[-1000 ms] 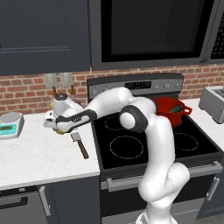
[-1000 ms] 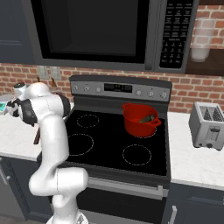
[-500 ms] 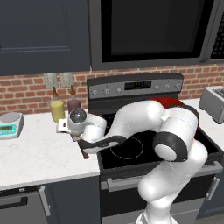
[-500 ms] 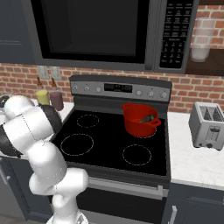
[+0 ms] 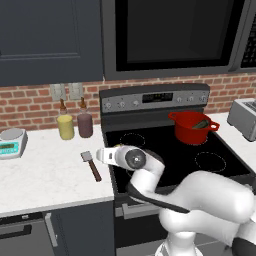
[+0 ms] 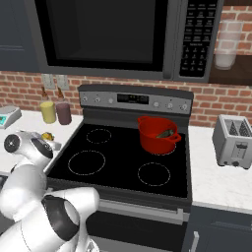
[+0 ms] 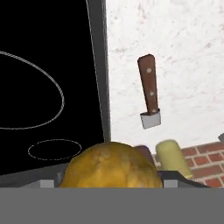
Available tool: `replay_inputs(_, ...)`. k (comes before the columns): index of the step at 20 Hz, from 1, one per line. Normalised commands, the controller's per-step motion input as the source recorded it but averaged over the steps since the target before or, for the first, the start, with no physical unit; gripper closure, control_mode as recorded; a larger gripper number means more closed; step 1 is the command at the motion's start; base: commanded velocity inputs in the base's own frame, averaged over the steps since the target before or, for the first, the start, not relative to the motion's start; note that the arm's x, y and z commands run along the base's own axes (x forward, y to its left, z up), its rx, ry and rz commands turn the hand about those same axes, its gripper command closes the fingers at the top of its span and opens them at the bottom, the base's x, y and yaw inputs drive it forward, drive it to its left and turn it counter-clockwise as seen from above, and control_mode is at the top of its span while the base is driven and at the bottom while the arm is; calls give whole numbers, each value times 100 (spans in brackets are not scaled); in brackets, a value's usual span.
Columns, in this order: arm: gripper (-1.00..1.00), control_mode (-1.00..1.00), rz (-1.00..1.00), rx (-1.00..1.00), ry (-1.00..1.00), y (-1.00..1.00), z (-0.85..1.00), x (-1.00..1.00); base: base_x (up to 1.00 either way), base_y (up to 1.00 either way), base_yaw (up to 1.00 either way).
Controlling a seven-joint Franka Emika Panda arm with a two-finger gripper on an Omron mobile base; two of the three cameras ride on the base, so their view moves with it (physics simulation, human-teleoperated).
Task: Put the cucumber and squash in the pot. Retrieve the spatula and lightly stir the vegetables in the pot.
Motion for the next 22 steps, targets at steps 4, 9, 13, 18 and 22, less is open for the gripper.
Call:
replay_inputs(4,100,-100,-1,5,-7,-100,67,-39,0,0,0)
replay_inputs(9,100,-100,-25,17,3,-100,85,0,0,0,0)
replay_inputs(13,100,-100,-37,18,10,-100,61,6,0,0,0)
replay_inputs(18,100,-100,-25,6,7,-100,5,40,0,0,0)
replay_inputs(22,100,-100,-16,1,3,-100,7,54,0,0,0)
